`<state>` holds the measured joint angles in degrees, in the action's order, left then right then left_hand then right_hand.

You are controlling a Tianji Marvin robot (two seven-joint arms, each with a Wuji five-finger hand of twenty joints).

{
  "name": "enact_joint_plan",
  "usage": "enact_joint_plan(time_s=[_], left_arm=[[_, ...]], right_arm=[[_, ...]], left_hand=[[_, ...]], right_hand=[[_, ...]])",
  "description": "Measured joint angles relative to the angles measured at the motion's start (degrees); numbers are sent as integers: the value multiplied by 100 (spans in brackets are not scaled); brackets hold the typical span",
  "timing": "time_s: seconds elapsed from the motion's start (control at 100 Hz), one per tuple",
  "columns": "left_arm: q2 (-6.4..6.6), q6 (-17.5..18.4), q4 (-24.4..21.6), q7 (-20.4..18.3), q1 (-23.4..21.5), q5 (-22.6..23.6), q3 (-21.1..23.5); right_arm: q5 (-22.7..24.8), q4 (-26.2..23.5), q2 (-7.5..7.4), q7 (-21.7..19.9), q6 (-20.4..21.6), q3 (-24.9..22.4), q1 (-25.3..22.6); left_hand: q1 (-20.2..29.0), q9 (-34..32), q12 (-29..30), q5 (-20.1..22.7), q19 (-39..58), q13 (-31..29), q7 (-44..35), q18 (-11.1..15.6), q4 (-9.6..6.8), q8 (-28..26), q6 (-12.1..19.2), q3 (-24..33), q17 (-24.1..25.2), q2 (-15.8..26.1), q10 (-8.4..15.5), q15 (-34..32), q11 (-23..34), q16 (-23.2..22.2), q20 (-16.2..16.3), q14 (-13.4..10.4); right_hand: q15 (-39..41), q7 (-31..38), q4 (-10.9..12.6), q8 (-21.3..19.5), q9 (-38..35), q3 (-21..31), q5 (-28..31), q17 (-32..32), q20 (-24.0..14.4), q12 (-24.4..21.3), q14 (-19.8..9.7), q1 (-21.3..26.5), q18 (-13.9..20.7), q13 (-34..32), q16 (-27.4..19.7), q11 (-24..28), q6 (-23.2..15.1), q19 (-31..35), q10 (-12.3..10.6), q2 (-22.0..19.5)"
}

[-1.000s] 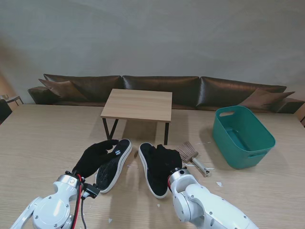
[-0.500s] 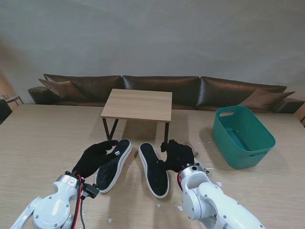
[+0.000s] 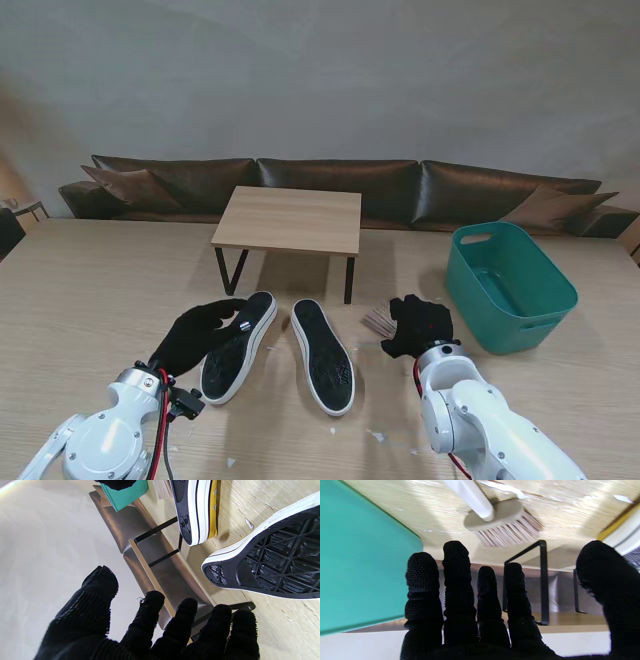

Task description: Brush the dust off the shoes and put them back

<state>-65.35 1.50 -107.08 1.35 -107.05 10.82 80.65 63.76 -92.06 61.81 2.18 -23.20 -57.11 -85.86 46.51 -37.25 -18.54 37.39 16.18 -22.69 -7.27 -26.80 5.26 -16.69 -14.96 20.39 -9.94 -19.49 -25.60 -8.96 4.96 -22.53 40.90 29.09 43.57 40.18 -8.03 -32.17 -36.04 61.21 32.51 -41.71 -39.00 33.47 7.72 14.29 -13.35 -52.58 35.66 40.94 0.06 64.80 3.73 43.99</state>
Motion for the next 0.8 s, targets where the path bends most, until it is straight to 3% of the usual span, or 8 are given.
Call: enact_joint_plan(time_s=[0.2, 0.65, 0.8], left_arm=[[5, -9, 1, -11, -19, 13, 3], [12, -9, -2, -49, -53, 23, 46], [14, -9, -2, -55, -59, 11, 48]], right_arm=[[29, 272, -41, -59, -196, 4, 52], [-124, 1108, -70, -25, -677, 671, 648], [-322, 1229, -75, -331, -767, 857, 832]], left_hand=[[1, 0, 0, 1, -1, 0, -22, 0, 0, -6, 0, -2, 0, 0, 2, 0, 0, 0, 2, 0], [3, -1, 0, 6, -1, 0, -29, 0, 0, -23, 0, -54, 1, 0, 13, 0, 0, 0, 4, 0], [3, -1, 0, 7, -1, 0, -30, 0, 0, -24, 0, -55, 1, 0, 14, 0, 0, 0, 5, 0]], right_hand=[[-99, -60, -28, -4, -64, 41, 70, 0, 0, 0, 0, -2, -1, -78, -17, 13, 74, 133, 0, 229], [33, -68, -62, -4, -275, 139, 123, -17, -89, 0, -72, 4, -2, -341, 7, 5, 133, 394, 0, 229], [34, -36, -62, 38, -276, 519, 165, -10, -90, 0, -83, 456, -2, -341, 9, 1, 284, 396, 0, 229]])
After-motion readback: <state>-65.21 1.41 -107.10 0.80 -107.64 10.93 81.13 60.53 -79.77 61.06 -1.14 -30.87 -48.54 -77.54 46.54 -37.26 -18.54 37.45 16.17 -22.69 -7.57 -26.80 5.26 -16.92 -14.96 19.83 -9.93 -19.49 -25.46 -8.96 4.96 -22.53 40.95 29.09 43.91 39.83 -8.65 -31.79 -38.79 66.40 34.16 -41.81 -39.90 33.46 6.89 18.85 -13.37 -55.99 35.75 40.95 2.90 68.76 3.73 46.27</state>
